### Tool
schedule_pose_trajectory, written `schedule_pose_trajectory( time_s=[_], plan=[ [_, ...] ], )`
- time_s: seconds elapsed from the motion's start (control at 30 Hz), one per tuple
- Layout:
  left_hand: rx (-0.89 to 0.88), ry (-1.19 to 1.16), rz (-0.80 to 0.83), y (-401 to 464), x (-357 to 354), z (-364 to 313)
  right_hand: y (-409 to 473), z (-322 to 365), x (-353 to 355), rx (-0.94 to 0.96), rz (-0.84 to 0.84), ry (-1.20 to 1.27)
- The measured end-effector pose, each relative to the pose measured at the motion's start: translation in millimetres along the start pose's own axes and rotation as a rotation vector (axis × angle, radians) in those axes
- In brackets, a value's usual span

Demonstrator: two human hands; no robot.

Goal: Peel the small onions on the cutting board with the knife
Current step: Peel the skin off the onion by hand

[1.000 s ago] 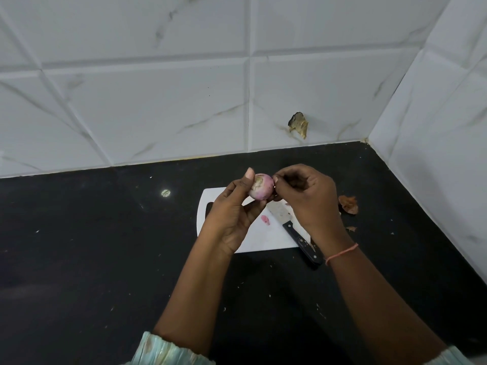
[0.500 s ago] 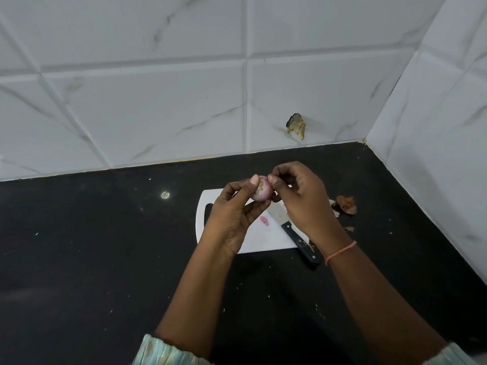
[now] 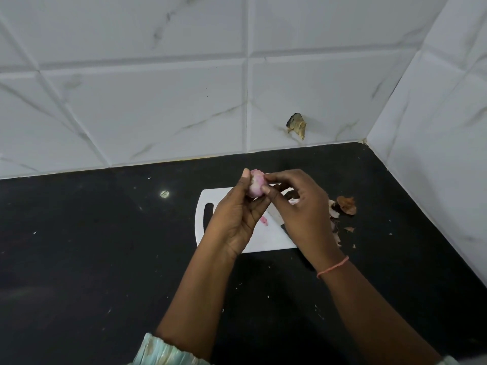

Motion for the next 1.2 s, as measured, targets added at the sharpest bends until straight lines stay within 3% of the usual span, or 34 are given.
schedule_pose_trajectory(
  time_s=[0.1, 0.4, 0.63, 0.87, 1.03, 1.2],
  plan=[
    [0.006, -0.018, -0.001, 1, 0, 1, 3, 1, 3, 0.016, -0.029, 0.005],
    [0.017, -0.044, -0.034, 1, 8, 1, 13, 3, -12, 0.169, 0.090, -0.387],
    [0.021, 0.048, 0.002, 5, 8, 0, 21, -12, -4, -0.227, 0.149, 0.020],
    [0.040, 0.092, 0.046, 6, 7, 3, 24, -29, 15, -0.537, -0.022, 0.446],
    [0.067, 0.099, 0.091, 5, 5, 5, 23, -64, 25, -0.850, -0.103, 0.918],
    [0.118, 0.029, 0.058, 6, 4, 8, 17, -107, 39, -0.956, -0.346, 0.879]
  ],
)
Point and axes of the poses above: each hand's wrist, its own y-axis towards the middle knuckle, its own x-axis out of the back of the hand, z = x × y, the point moved 6 cm from there along y, towards the middle knuckle, and after that the axes turned 15 degrees about -x, right-handed, at the moved point
